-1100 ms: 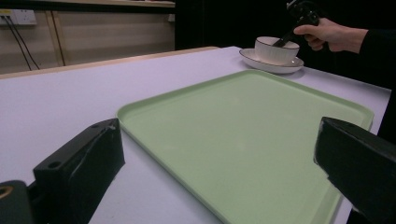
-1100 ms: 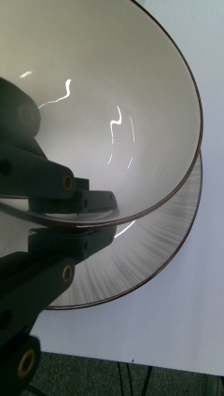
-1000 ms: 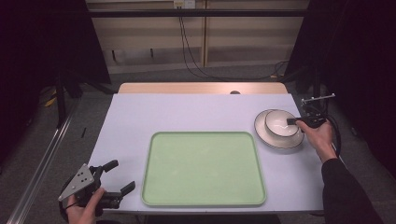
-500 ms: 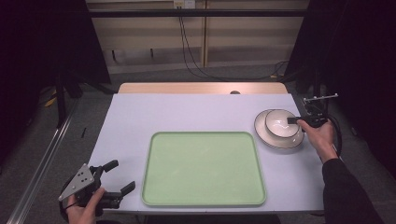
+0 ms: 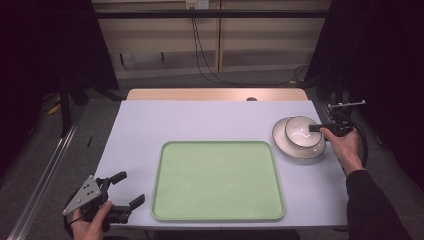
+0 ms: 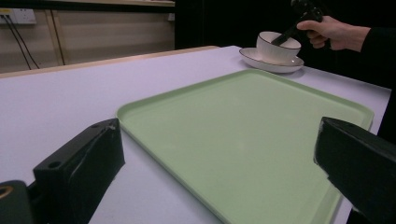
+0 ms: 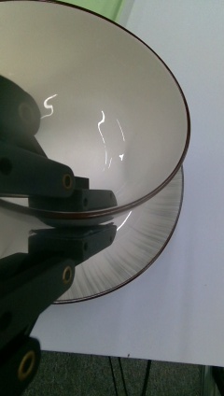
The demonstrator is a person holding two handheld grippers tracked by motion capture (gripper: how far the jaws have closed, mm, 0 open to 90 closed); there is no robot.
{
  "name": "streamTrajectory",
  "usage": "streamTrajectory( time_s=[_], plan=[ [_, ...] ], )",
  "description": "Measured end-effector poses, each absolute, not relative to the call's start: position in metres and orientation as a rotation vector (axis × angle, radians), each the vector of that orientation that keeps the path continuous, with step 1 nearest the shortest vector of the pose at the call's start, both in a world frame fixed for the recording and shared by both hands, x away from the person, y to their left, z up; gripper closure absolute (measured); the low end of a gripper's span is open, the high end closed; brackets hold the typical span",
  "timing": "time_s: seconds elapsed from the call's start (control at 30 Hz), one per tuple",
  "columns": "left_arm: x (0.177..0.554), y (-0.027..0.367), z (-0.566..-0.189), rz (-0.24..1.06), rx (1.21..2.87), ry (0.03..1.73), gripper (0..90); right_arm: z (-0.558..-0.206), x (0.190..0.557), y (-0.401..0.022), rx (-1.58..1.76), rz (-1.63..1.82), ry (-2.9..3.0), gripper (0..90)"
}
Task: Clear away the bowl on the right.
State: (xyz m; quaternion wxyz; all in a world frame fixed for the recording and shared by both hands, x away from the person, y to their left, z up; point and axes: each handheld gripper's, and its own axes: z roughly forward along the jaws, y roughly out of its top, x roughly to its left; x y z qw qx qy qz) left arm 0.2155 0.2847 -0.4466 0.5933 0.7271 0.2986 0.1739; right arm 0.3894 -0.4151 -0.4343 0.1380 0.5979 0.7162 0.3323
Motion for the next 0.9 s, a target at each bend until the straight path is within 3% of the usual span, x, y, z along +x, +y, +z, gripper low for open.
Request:
streamTrajectory(
  time_s=[0.9],
  plan=[
    [0.2157, 0.2855, -0.4462, 0.406, 1.7, 0.679, 1.5, -0.428, 0.3822, -0.4207, 1.737, 1.044, 2.046, 82.4]
  ],
)
